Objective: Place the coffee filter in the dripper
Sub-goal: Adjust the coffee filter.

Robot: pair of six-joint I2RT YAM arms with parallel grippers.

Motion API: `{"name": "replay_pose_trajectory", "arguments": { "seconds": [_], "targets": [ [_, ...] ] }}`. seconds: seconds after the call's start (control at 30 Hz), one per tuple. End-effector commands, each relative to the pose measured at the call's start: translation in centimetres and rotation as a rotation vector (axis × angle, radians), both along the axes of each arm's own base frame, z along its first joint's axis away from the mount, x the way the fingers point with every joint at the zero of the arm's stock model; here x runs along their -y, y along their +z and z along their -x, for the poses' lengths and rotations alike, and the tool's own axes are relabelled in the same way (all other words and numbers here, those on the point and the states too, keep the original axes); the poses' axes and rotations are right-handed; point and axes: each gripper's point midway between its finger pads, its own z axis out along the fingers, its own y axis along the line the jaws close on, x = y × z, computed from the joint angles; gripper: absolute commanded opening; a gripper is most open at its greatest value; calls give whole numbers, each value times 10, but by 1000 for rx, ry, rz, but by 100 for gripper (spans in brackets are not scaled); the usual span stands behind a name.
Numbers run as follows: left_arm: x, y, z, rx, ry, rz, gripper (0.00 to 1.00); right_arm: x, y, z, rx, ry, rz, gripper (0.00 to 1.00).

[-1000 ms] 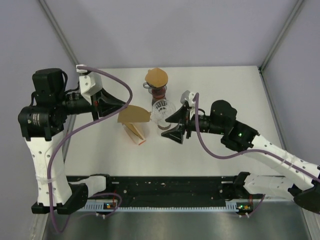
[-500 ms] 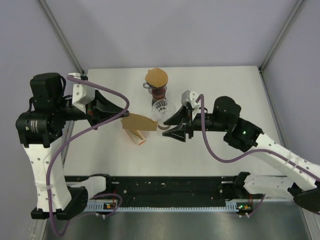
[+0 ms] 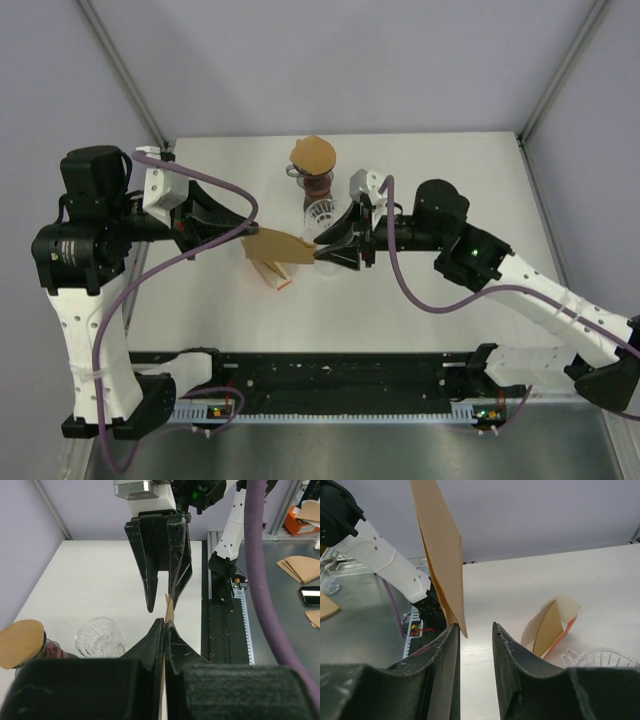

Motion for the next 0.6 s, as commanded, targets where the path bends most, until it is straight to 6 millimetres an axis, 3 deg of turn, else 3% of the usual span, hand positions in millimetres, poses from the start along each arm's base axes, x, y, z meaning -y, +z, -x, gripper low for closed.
{"name": "replay_pose_trajectory", "arguments": {
  "seconds": [0.0,0.1,0.33,0.57],
  "targets": [
    [2,-14,26,-224,-35,17,0,-1,28,0,57,23,-60,33],
    [2,-15,25,-226,-32,14,0,-1,31,2,62,30,-68,31],
    [1,-21,19,-229,-18,-1,0,-13,39,10,38,117,-126,35],
    [2,-24,4,-271,-5,4,0,-29,33,16,-7,196,-141,35]
  ]
}}
